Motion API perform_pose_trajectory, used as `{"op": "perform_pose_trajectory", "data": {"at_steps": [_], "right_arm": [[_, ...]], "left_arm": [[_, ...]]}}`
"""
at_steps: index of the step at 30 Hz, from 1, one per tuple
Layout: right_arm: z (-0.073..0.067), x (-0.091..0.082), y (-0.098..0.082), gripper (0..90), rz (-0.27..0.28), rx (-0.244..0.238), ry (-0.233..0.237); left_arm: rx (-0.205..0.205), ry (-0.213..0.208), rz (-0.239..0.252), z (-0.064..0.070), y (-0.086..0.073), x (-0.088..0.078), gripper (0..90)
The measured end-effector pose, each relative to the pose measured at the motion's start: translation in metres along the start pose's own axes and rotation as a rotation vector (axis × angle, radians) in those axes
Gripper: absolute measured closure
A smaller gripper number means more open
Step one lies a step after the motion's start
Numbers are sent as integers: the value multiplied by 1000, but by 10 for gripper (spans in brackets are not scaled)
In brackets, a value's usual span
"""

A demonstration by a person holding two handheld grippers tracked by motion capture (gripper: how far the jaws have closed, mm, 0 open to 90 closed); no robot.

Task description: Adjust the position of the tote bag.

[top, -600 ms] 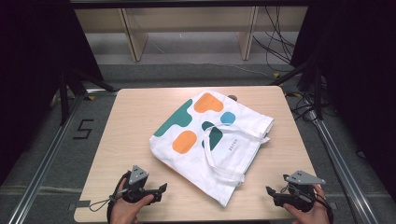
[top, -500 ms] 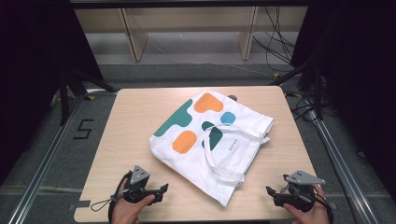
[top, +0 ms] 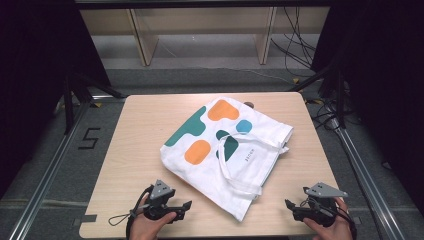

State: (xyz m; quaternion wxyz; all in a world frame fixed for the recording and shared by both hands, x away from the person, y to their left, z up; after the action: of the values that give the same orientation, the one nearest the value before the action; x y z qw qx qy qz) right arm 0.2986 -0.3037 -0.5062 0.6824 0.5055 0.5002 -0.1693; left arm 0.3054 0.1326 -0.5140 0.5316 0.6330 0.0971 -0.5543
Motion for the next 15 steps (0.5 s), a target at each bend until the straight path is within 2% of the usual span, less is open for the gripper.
{"op": "perform_pose_trajectory", "data": {"at_steps": [3,4,6,7,8,9,12,13,14,15], "right_arm": [[0,1,0,214,6,-5,-1],[0,0,0,214,10,-1,-23],[0,0,0,214,7,0,-16],[2,1,0,214,0,-24,-20],[1,0,0,214,-12,-10,2],[1,0,0,214,-9,-2,-5],[0,0,0,214,7,-2,-23],[0,1,0,214,5,-7,-15],[-1,0,0,214,-13,-11,1],[-1,0,0,213,-11,-15,1]], "left_arm": [[10,-24,4,5,3,4,283],[-14,-45,18,7,4,6,289],[1,-51,8,8,5,7,289],[-20,-73,25,11,6,9,290],[-4,-71,5,11,7,9,290],[-14,-81,21,14,8,11,292],[18,-83,-4,15,12,14,294],[12,-82,8,17,13,15,295],[32,-89,-7,16,15,16,295],[16,-98,-1,18,16,18,295]]}}
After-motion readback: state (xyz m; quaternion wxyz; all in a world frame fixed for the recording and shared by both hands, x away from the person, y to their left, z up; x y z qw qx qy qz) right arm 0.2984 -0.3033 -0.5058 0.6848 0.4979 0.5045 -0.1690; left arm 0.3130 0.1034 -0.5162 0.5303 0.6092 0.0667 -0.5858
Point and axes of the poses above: each handheld gripper's, and its own axes: x roughly forward along the jaws, y roughly out of its top, z roughly to its right, the point moved 2 cm from there along x, roughly forward along the jaws, and after that the axes turned 15 degrees about -z, right-handed, at the moved point
